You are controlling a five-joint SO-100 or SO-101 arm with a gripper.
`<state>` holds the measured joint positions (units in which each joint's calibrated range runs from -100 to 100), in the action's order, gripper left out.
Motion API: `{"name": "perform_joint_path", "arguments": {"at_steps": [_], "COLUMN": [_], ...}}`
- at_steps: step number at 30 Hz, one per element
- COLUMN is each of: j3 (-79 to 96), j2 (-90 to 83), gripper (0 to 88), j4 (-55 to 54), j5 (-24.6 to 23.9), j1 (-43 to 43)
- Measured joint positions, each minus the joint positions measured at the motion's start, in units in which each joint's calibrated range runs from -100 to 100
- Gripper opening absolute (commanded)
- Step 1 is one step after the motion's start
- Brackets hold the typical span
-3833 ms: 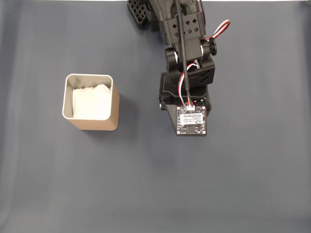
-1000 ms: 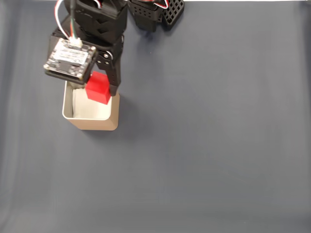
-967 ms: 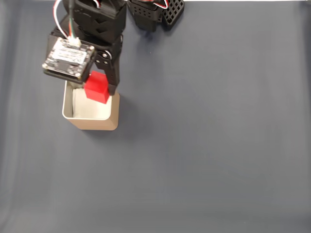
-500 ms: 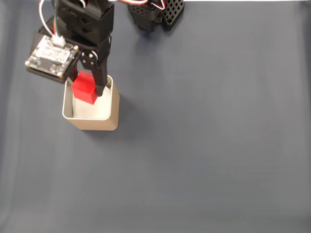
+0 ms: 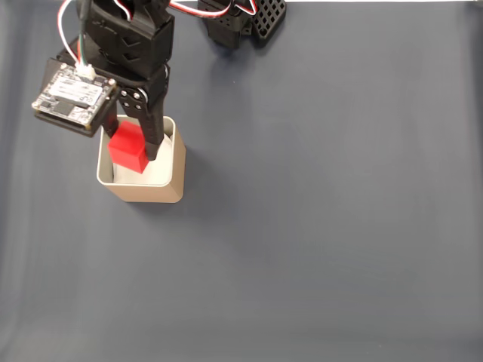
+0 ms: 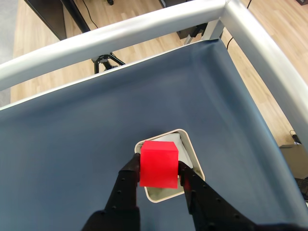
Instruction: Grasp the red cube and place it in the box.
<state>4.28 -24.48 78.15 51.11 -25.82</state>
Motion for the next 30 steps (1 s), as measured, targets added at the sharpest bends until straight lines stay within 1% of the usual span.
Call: {"name": "perform_joint_path", "arguments": {"at_steps": [11, 21, 30], "j3": [2.00, 3.10, 3.10], "j2": [0.09, 0.09, 0.09], "gripper": [0.3, 4.1, 3.3], "j4": [-1.71, -4.22, -4.71], "j5": [-0.10, -1.27, -1.66], "j1": [-0.45, -0.45, -0.45]}}
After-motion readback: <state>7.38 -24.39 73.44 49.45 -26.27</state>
